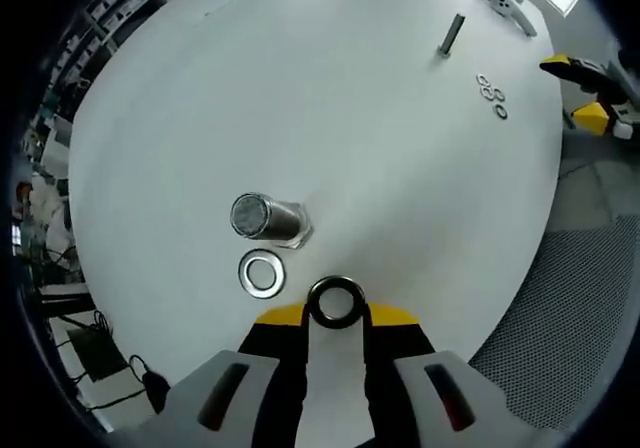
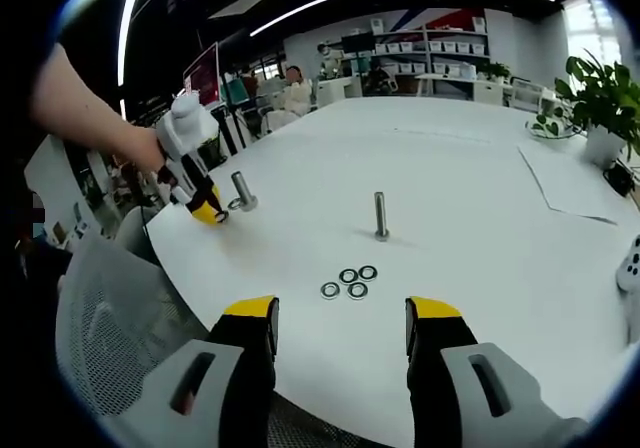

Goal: Place the washer onto the threaded stud by aligning its center hole with the stud, sliding it down to the base, and recovering from edge contact or off-axis alignment until the washer reaches the visible bottom stop.

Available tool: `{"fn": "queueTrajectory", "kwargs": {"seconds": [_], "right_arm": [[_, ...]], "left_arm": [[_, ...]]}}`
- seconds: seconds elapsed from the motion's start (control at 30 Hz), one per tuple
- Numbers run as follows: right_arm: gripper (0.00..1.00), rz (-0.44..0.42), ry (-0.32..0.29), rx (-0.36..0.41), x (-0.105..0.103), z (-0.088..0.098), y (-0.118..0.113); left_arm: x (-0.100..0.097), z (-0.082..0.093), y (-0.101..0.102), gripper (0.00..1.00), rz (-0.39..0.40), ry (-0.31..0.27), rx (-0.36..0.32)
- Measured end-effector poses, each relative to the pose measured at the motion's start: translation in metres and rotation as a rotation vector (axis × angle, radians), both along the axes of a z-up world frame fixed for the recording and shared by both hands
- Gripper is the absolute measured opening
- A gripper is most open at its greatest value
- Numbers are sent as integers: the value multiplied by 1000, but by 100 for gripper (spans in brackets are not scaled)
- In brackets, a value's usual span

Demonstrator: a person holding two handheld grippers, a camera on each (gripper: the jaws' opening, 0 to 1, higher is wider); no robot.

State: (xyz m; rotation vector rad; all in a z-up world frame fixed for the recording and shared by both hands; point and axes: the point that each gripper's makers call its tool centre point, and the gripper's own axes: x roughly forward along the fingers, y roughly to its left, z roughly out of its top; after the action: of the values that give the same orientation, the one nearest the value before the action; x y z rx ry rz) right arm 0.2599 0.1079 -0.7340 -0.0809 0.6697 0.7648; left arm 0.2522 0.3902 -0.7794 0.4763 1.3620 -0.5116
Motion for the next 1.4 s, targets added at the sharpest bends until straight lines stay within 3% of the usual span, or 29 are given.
{"fn": "queueTrajectory", "kwargs": {"seconds": [0.53,0.9,1.2,1.4], "right_arm": [[54,4,0,3,0,0,0],[54,-1,-2,6,1,0,0],[54,0,-1,6,0,0,0],[54,1,-1,7,0,0,0]], "left_arm": [[18,39,-4,18,-91,-49,-23],[35,55,-11,18,-153,-79,-18],[55,59,-10,18,-170,-99,-3],[57,55,-3,18,-161,-81,13]]}}
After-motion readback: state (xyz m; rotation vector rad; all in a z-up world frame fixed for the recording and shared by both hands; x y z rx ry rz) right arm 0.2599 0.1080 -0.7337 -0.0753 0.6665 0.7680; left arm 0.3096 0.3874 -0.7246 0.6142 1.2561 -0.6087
